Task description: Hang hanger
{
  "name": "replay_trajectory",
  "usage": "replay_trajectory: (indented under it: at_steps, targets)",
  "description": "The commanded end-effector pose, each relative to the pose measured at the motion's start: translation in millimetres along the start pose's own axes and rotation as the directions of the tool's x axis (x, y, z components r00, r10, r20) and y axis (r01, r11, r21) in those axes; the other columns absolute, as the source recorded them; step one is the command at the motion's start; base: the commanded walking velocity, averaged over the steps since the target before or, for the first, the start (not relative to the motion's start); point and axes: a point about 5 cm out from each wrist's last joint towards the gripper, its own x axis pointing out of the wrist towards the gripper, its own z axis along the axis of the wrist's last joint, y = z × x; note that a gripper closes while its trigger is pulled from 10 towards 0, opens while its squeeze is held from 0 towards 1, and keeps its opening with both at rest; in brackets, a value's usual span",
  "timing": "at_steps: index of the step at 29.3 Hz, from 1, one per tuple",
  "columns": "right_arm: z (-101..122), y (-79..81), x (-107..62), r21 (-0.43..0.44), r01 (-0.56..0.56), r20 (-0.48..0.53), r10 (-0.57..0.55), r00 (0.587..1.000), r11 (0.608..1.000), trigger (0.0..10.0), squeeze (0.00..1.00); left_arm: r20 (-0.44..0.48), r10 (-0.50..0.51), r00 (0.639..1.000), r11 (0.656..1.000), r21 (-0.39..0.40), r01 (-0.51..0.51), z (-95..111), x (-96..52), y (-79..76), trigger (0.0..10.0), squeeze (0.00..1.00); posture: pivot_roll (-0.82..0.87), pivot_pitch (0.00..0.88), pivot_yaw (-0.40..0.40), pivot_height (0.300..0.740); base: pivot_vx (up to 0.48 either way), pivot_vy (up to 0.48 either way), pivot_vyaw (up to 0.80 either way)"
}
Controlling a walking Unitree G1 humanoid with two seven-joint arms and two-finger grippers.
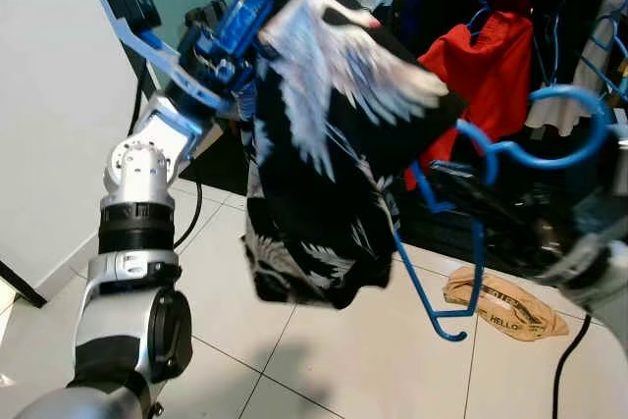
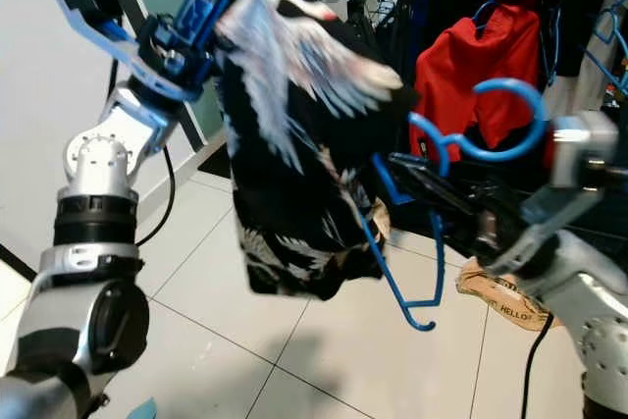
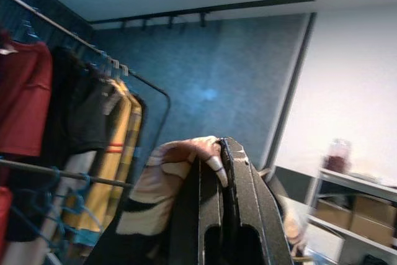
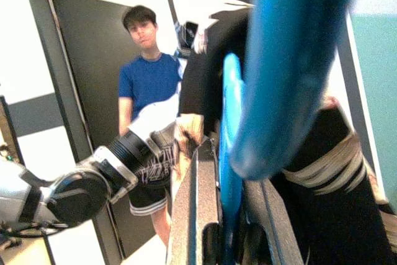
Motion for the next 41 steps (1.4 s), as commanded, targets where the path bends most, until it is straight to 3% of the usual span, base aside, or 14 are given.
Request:
replay_trajectory:
  at_steps: [1, 5, 13, 23, 25, 27, 31, 33, 34, 41]
  targets:
    - [8, 8.7, 2.6, -0.022, -0.061, 0.049, 0.062, 0.997, 0.998, 10.0, 0.00, 0.035, 0.095, 0.995, 0.995, 0.037, -0.097, 11, -6.5, 10.1, 10.0, 0.00, -0.06, 0.026, 0.100, 0.740, 0.000, 0.000, 0.00]
    - [19, 9.2, -1.6, -0.034, -0.061, 0.119, 0.064, 0.991, 0.998, 10.0, 0.00, 0.073, 0.188, 0.979, 0.981, 0.026, -0.190, 16, -11.3, 20.4, 10.0, 0.00, -0.07, 0.028, 0.102, 0.740, 0.000, 0.000, 0.00]
    - [34, 8.0, -5.0, -0.063, -0.049, 0.223, 0.062, 0.973, 0.997, 10.0, 0.00, 0.054, 0.241, 0.969, 0.970, 0.018, -0.243, 10, -16.2, 26.2, 10.0, 0.00, -0.06, 0.029, 0.105, 0.740, 0.000, 0.000, 0.00]
    - [38, 9.3, -4.6, -0.071, -0.053, 0.246, 0.069, 0.967, 0.996, 10.0, 0.00, 0.023, 0.307, 0.951, 0.951, 0.012, -0.308, -3, -22.6, 34.0, 10.0, 0.00, -0.06, 0.031, 0.104, 0.740, 0.000, 0.000, 0.00]
    - [40, 9.1, -4.1, -0.075, -0.049, 0.259, 0.067, 0.963, 0.996, 10.0, 0.00, -0.029, 0.264, 0.964, 0.964, -0.021, -0.265, -19, -20.3, 29.0, 10.0, 0.00, -0.06, 0.030, 0.104, 0.740, 0.000, 0.000, 0.00]
    - [40, 9.1, -4.1, -0.075, -0.049, 0.259, 0.067, 0.963, 0.996, 10.0, 0.00, -0.029, 0.264, 0.964, 0.964, -0.021, -0.265, -19, -20.3, 29.0, 10.0, 0.00, -0.06, 0.030, 0.104, 0.740, 0.000, 0.000, 0.00]
    - [39, 7.7, -2.8, -0.076, -0.037, 0.251, 0.055, 0.967, 0.996, 10.0, 0.00, -0.106, 0.131, 0.986, 0.988, -0.063, -0.138, -38, -12.6, 11.9, 10.0, 0.00, -0.06, 0.029, 0.103, 0.740, 0.000, 0.000, 0.00]
    - [39, 7.7, -2.8, -0.076, -0.037, 0.251, 0.055, 0.967, 0.996, 10.0, 0.00, -0.106, 0.131, 0.986, 0.988, -0.063, -0.138, -38, -12.6, 11.9, 10.0, 0.00, -0.06, 0.029, 0.103, 0.740, 0.000, 0.000, 0.00]
    - [35, 4.2, -0.2, -0.072, -0.009, 0.226, 0.025, 0.974, 0.997, 10.0, 0.00, -0.171, 0.025, 0.985, 0.997, -0.071, -0.037, -49, -7.8, -3.1, 10.0, 0.00, -0.06, 0.029, 0.104, 0.740, 0.000, 0.000, 0.00]
    - [30, 1.8, 2.2, -0.065, 0.011, 0.206, 0.003, 0.978, 0.998, 10.0, 0.00, -0.210, -0.033, 0.977, 0.999, -0.040, 0.025, -52, -6.4, -11.6, 10.0, 0.00, -0.06, 0.030, 0.103, 0.740, 0.000, 0.000, 0.00]
